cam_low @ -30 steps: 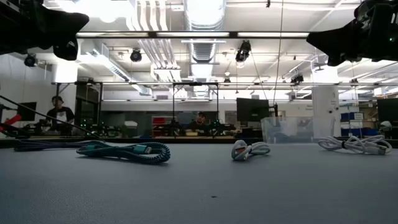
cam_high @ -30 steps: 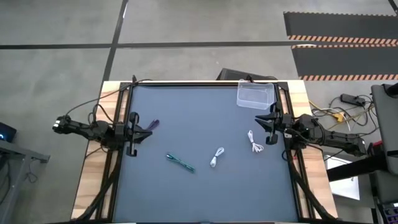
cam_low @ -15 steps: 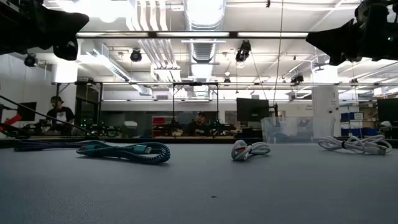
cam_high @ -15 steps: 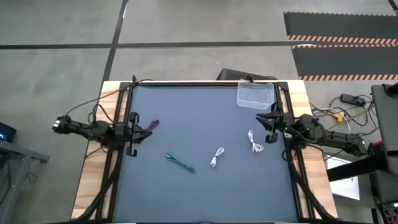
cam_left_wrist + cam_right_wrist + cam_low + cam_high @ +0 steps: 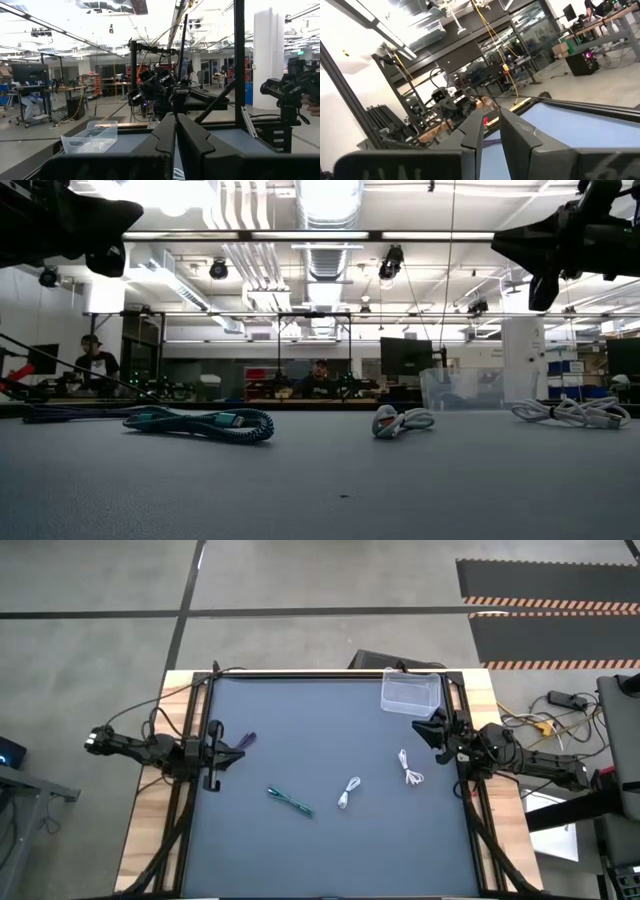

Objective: Pick and place USB-C Cables
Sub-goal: Put the left white charger cable into the bin

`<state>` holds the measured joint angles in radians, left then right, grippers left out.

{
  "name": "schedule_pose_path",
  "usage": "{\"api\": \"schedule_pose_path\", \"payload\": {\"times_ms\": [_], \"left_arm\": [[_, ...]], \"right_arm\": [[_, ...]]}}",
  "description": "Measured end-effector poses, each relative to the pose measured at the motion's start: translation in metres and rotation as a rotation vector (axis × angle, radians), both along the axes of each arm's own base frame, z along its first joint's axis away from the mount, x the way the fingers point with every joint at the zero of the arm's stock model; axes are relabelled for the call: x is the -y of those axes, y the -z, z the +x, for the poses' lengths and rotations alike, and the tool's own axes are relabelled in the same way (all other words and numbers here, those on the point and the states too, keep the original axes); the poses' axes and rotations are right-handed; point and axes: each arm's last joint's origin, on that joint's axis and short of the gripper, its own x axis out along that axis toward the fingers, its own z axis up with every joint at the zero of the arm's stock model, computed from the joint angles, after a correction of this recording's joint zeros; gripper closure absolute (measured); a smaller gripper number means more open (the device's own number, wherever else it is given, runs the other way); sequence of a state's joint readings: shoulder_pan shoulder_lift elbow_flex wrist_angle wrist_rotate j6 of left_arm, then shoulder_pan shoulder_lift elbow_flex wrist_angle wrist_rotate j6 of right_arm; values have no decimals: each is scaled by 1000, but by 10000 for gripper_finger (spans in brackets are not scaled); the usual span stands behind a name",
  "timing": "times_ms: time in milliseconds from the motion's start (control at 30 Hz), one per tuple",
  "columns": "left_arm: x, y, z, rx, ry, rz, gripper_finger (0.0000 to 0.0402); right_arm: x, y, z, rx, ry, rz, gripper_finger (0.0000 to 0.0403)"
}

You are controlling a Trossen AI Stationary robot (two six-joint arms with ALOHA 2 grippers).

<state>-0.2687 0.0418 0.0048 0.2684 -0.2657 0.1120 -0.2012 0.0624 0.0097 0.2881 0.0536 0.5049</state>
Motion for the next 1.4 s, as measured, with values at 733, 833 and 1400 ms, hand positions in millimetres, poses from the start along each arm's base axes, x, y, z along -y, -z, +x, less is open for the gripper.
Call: {"api": "schedule_pose_path", "payload": {"times_ms": [733,833,1400], "left_arm": [[-6,-42,-21,482,0,-132,402],[-6,-43,-22,501,0,-138,402],[-7,-45,-24,523,0,-144,402]], "right_arm": [[-5,-23,4,222,-60,-81,351],[-6,-27,8,256,-59,-134,351],[-10,-42,59,63,-70,-310,351]]}}
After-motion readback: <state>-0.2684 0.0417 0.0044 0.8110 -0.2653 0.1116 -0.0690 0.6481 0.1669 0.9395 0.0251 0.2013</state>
